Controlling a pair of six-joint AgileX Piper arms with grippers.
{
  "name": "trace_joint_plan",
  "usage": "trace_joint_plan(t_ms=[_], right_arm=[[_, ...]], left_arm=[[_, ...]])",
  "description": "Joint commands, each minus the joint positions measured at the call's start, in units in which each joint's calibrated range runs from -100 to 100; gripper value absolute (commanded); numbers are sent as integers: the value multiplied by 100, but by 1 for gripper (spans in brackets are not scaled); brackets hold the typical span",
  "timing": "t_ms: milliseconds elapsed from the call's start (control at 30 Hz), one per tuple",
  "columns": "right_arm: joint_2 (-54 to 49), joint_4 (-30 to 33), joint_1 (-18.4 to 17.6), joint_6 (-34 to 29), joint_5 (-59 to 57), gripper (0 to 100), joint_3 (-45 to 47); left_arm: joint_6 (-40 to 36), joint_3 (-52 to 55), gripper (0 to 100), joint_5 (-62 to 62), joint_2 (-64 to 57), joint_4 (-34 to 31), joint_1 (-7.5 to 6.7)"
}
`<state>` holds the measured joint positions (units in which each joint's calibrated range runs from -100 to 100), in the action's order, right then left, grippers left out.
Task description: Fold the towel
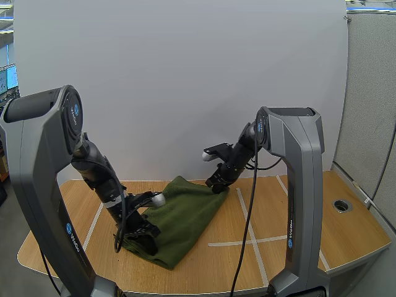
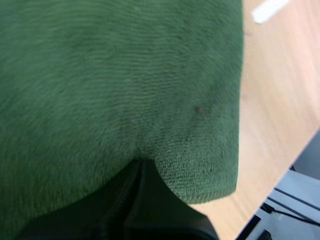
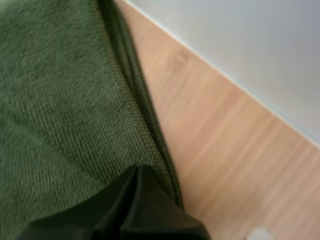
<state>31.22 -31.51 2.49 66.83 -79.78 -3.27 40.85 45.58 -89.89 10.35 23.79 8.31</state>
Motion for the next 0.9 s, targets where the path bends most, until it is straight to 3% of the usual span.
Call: trace_joint_plan(t_ms=[0,67,867], right_arm=[[-221,330,114,115,106,0,175],[-417,429,124,192,106,0,426],[-2145,489,124,623,312,0,3085]], left_arm=[[-45,-233,0,385,24,-484,169],[-45,-461,0,385,24,-443,218],[23,-1259,0,841,24,-131,219]])
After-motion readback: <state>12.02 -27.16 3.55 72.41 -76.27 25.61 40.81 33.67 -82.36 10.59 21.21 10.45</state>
